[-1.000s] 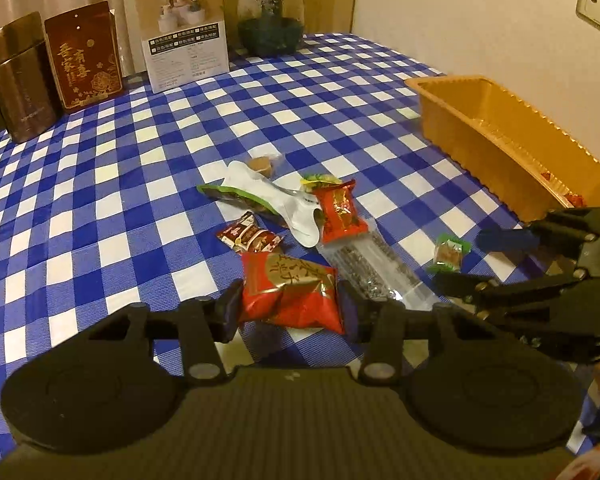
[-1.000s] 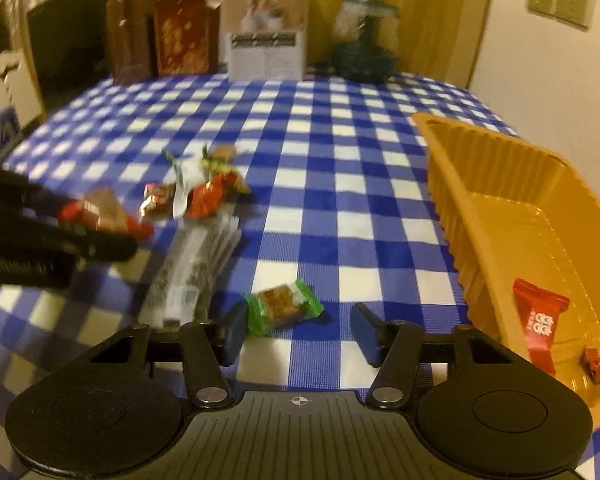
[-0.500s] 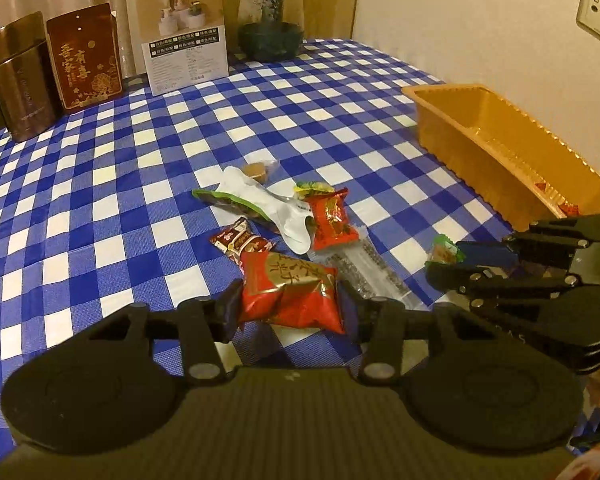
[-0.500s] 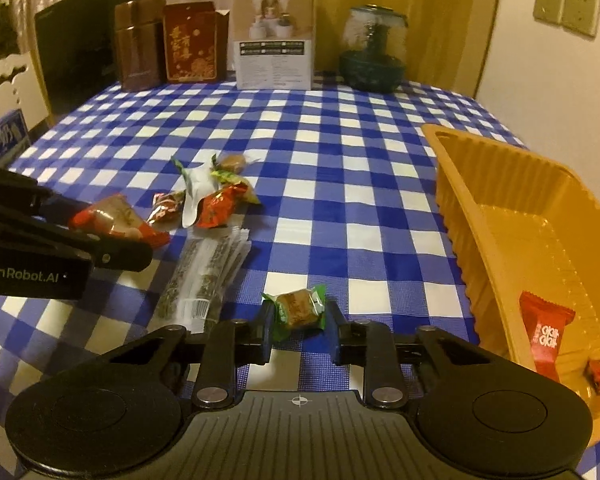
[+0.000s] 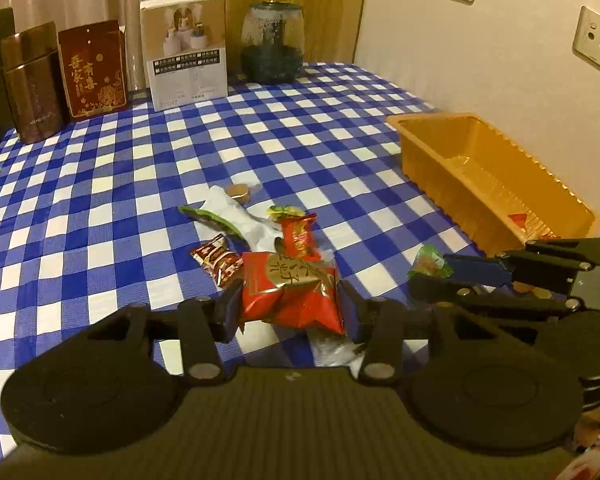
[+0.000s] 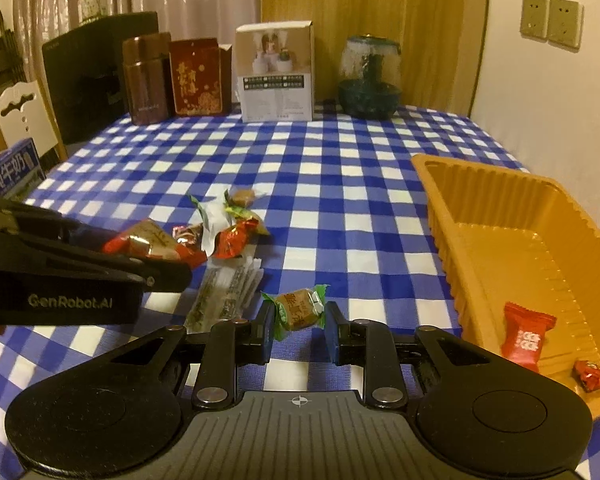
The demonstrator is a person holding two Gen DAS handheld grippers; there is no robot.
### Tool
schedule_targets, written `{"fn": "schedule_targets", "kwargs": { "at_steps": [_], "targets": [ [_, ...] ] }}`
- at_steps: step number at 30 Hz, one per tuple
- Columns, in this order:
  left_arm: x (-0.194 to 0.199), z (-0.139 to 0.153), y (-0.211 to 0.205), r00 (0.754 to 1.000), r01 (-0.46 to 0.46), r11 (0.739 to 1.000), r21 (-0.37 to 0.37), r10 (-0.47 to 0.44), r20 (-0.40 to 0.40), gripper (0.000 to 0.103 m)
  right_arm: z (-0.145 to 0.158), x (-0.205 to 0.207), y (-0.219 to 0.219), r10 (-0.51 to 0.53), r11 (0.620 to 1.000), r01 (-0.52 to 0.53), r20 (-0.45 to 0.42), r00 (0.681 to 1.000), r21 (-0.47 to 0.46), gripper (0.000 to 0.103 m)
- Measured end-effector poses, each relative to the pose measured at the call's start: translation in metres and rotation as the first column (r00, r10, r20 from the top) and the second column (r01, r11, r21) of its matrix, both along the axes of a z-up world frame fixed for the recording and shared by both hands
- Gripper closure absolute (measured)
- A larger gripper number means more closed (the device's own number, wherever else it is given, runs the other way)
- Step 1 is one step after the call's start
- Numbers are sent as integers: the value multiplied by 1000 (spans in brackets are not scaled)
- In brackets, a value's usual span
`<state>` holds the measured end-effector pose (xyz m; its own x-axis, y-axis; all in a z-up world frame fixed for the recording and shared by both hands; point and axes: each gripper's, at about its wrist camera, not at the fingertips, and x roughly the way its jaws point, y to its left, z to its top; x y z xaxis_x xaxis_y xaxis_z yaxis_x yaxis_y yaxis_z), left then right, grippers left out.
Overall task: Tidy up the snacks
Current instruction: 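Carry the red bag and green candy over the orange tray with both tools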
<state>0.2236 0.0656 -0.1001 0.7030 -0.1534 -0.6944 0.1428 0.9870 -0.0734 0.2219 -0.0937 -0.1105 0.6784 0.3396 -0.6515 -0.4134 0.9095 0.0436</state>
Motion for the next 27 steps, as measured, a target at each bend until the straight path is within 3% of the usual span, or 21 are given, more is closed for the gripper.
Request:
{"fn": "schedule_targets", "kwargs": {
  "at_steps": [9, 15, 27],
  "targets": [
    [-32, 22, -18, 996, -60, 998, -8, 61, 66, 58, 23, -21, -25, -52, 998, 51, 42, 998, 31, 77],
    [-57, 32, -30, 991, -115, 992, -48, 118, 69, 58, 31, -43, -50, -95, 995, 93, 42, 995, 45, 77],
    [-89, 44, -76, 993, -97, 994, -59, 101, 66, 58, 47, -86, -110, -190, 980, 187, 39, 981, 73, 77]
  ]
}}
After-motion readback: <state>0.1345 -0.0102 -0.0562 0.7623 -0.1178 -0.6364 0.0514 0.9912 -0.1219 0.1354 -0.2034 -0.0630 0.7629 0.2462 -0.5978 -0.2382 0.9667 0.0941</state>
